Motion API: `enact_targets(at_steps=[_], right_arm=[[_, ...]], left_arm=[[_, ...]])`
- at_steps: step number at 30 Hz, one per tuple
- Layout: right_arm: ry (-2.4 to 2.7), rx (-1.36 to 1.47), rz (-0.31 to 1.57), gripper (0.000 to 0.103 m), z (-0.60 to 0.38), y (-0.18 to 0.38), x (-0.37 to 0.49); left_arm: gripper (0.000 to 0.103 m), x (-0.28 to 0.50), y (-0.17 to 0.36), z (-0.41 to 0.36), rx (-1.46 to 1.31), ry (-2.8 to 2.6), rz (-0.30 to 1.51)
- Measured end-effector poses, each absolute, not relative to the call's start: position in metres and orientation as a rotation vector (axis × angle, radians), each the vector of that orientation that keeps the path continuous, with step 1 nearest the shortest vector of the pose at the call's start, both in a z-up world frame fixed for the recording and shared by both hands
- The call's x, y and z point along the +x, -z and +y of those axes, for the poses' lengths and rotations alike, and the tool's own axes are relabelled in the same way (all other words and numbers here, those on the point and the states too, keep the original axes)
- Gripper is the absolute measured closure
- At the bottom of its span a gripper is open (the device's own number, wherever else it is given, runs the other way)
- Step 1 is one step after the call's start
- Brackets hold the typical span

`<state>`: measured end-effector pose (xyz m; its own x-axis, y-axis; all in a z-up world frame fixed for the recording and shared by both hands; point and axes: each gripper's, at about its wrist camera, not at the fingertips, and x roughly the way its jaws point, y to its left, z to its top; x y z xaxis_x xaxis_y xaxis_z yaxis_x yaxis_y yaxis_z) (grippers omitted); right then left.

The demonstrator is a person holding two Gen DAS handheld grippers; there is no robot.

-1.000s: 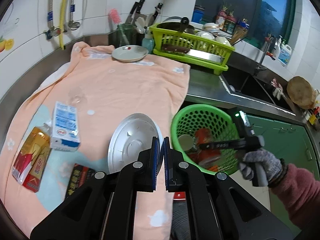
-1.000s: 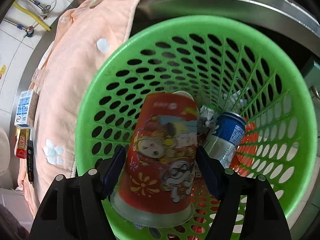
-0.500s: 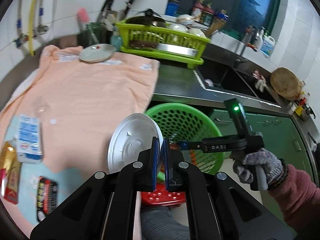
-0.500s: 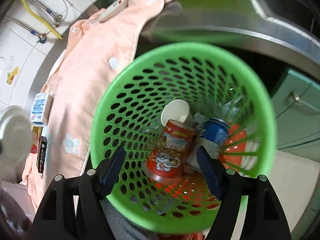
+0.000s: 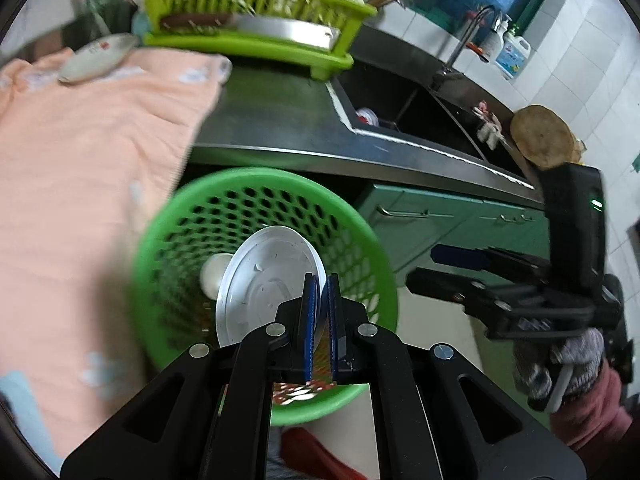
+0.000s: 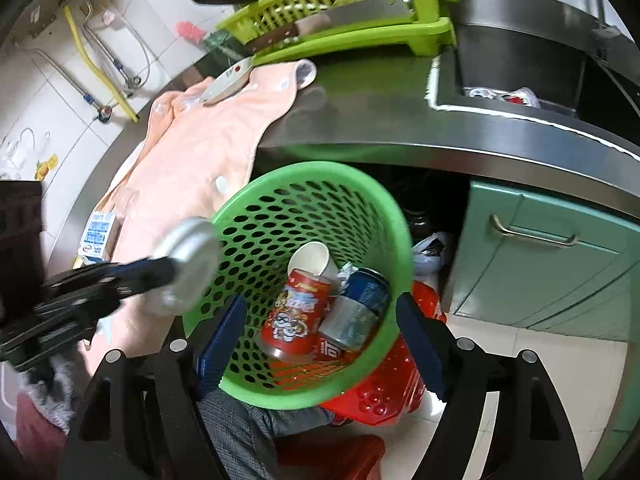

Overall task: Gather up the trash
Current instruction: 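Lower the white lid into the basket and open the left gripper, then grasp the black printed box with the left gripper while the right gripper reaches the milk carton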

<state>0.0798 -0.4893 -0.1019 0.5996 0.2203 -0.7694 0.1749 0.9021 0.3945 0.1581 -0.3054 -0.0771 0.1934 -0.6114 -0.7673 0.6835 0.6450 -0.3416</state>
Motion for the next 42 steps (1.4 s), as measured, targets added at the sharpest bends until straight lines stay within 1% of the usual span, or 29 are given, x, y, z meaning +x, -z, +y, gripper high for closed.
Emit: enact_targets(at_steps=[8, 17, 18, 19, 20, 21, 29, 31, 37, 42], right_arm=[[-0.013, 0.487, 0.919, 0.028, -0.505, 0.109, 0.069], [-0.018, 0.511, 0.91, 0.027, -0.51, 0.113, 0.066], [-0.016, 0.509, 0.908, 0.027, -0.509, 0.112, 0.066], [-0.016, 0.508, 0.905, 0.027, -0.509, 0.111, 0.066], [-0.019, 0.503, 0.902, 0.026, -0.507, 0.11, 0.066], [-0.02, 0.497, 0.901, 0.025, -0.505, 0.109, 0.066], [-0.045, 0.46, 0.881, 0.024, -0.481, 0.095, 0.069], [-0.063, 0.448, 0.878, 0.024, -0.471, 0.091, 0.072], [-0.121, 0.417, 0.87, 0.024, -0.438, 0.08, 0.083], [-0.184, 0.388, 0.878, 0.024, -0.404, 0.074, 0.097]], left_arm=[[0.098, 0.172, 0.109, -0.349, 0.044, 0.957, 1.126], [0.095, 0.184, 0.132, -0.359, 0.002, 0.956, 1.175], [0.091, 0.185, 0.132, -0.358, -0.008, 0.962, 1.178], [0.082, 0.185, 0.131, -0.356, -0.008, 0.955, 1.176], [0.078, 0.185, 0.13, -0.354, -0.003, 0.947, 1.172], [0.076, 0.185, 0.129, -0.351, -0.001, 0.942, 1.168], [0.076, 0.175, 0.102, -0.311, 0.0, 0.898, 1.101], [0.071, 0.171, 0.093, -0.296, -0.007, 0.883, 1.077], [0.064, 0.157, 0.068, -0.245, -0.001, 0.808, 1.002], [0.062, 0.149, 0.054, -0.193, -0.007, 0.718, 0.951]])
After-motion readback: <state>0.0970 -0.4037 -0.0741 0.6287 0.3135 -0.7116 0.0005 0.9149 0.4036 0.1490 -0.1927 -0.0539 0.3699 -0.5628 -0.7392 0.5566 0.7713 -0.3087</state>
